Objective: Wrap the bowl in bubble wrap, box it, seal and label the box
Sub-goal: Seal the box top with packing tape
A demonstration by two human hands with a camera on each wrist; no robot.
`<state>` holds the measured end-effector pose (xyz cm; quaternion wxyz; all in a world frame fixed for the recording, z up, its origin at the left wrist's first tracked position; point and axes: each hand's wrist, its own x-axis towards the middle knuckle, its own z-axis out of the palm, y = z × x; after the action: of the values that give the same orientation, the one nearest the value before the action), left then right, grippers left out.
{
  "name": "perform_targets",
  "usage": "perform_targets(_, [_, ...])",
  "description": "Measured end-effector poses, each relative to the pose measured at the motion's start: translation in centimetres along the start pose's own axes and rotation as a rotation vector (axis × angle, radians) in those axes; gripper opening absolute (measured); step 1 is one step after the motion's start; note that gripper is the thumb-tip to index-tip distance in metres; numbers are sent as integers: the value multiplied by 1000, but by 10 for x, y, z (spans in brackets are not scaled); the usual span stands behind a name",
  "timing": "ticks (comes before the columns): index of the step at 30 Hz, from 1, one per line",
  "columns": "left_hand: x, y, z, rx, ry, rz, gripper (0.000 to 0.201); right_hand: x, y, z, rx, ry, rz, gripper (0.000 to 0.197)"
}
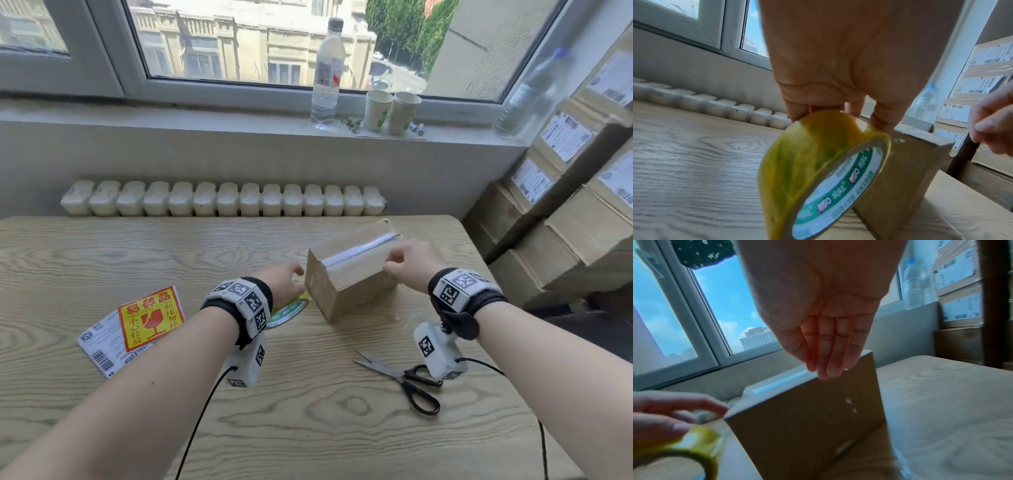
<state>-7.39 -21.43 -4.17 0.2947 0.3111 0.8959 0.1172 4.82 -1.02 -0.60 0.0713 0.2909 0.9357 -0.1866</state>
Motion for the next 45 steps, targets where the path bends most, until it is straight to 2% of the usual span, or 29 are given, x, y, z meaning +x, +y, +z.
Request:
perform_targets(5, [2,11,13,67,16,24,60,-21,32,29,-30,-153,73,22])
perform_targets(10, [2,14,22,38,64,19,61,-33,52,55,-85,-309,144,23])
perform_targets(14, [4,15,26,-26,92,13,61,-37,70,74,-195,-506,235,4])
perform_targets(17, [7,13,30,-71,103,-9,61,-36,88,94,-269,-593,257,22])
perform_targets(22, [9,12,36,-136,121,-23,58,-44,87,101,-375,-556,213,30])
perform_targets(26, [10,12,41,-157,129,-28,51,-56,86,109,-478,-464,176,33])
perform_targets(29, [12,9,42,-187,114,-48,44,-60,87,107,-467,-407,190,25])
perform_targets(33, [11,4,40,-206,103,-68,39,-61,88,102,-375,-350,271,34])
perform_targets(37, [8,4,36,-197,93,-82,40,-63,85,92,-326,-318,306,35])
perform_targets(40, [7,6,35,-194,96,-97,38,-62,86,84,-178,-406,311,26])
perform_targets(43, [5,5,33,-220,95,-110,34,-57,83,77,139,-438,273,11])
perform_targets(45, [5,6,31,-228,92,-116,33,-55,76,71,288,-413,218,21])
